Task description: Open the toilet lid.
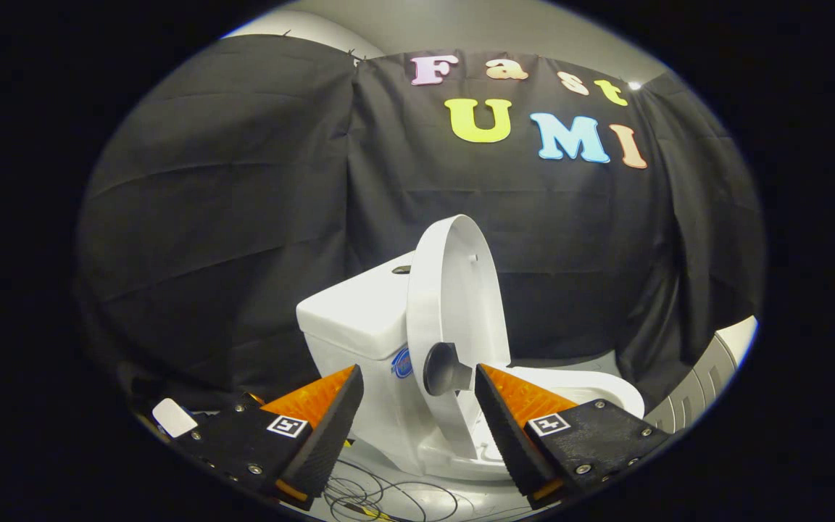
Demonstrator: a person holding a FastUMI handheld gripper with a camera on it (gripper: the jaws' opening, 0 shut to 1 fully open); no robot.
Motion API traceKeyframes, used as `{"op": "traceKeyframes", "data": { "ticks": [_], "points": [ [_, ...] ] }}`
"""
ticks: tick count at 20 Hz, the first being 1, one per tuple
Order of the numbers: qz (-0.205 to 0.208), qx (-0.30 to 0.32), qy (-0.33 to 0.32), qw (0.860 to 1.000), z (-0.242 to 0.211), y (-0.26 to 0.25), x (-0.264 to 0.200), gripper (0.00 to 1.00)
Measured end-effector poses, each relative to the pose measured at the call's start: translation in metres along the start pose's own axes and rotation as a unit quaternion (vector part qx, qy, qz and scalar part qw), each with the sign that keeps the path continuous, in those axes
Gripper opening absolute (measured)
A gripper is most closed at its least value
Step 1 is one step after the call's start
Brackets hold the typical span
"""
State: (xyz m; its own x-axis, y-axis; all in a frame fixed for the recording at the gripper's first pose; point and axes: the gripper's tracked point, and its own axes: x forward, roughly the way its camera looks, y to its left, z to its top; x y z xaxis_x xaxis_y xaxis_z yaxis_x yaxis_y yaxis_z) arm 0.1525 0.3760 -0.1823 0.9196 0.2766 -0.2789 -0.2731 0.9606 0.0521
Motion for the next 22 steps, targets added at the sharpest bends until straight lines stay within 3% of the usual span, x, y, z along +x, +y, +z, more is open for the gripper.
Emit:
{"op": "traceKeyframes", "data": {
  "ticks": [5,8,14,19,22],
  "points": [
    [0.043,-0.007,-0.027,0.999,0.019,-0.021,-0.041,0.95],
    [0.045,-0.006,-0.075,0.996,0.051,-0.059,-0.066,0.95],
    [-0.014,-0.028,-0.126,0.992,0.084,-0.182,-0.093,0.94],
    [-0.055,-0.084,-0.123,0.987,0.088,-0.269,-0.122,0.94],
    [-0.069,-0.084,-0.122,0.987,0.085,-0.309,-0.14,0.94]
  ]
}}
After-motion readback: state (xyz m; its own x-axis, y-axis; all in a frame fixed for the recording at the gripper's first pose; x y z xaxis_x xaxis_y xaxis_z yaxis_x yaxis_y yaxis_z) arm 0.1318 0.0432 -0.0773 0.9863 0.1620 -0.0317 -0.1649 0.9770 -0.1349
